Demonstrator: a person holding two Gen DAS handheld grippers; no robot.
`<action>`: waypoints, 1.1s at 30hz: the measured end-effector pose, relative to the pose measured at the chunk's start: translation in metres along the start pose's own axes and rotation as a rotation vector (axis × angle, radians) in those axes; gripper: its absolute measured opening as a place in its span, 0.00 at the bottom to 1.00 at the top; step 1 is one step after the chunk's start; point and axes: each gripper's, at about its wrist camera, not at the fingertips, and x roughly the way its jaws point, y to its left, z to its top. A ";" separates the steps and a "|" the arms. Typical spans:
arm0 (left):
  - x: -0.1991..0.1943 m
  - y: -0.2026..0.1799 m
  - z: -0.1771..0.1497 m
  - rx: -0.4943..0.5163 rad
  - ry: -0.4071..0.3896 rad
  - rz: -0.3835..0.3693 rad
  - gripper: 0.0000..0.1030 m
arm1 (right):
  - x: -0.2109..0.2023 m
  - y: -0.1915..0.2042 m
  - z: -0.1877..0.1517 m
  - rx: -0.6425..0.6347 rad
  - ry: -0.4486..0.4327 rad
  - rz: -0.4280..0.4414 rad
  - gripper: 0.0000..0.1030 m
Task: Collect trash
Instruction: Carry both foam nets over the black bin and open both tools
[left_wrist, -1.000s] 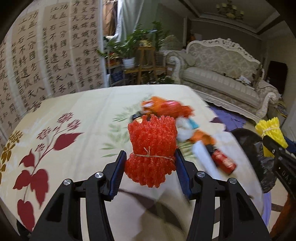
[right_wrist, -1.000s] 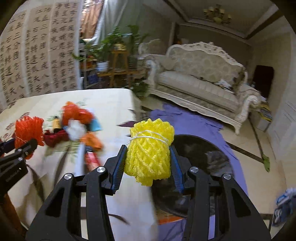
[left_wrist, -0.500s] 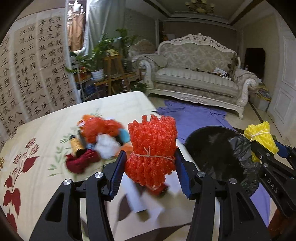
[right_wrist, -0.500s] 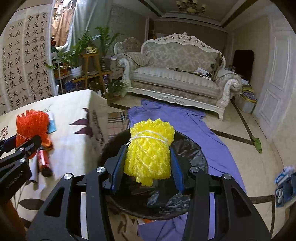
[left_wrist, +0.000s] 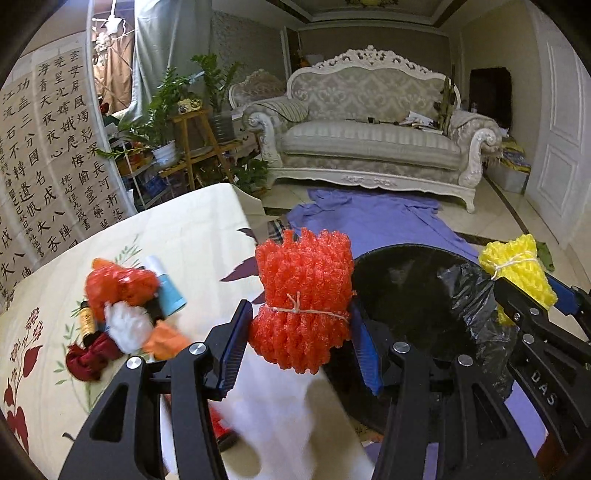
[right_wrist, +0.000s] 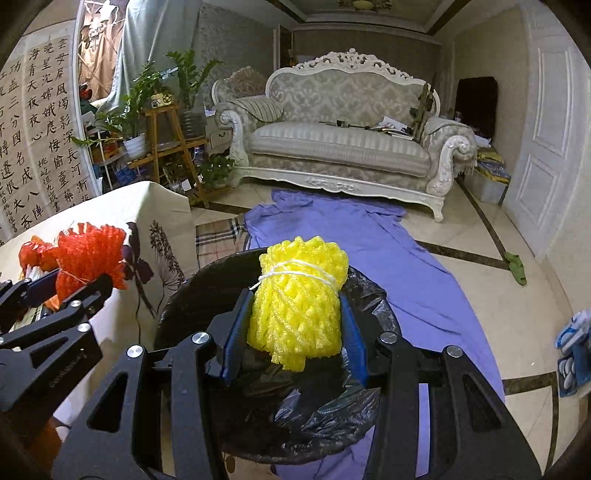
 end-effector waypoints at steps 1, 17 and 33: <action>0.003 -0.002 0.001 0.003 0.006 0.002 0.51 | 0.003 -0.002 0.001 0.002 0.003 0.001 0.44; 0.017 -0.012 0.006 0.014 0.048 0.026 0.73 | 0.013 -0.024 0.005 0.047 0.006 -0.007 0.55; -0.012 0.011 -0.001 0.006 0.013 0.074 0.73 | -0.008 -0.011 0.000 0.046 0.000 0.021 0.56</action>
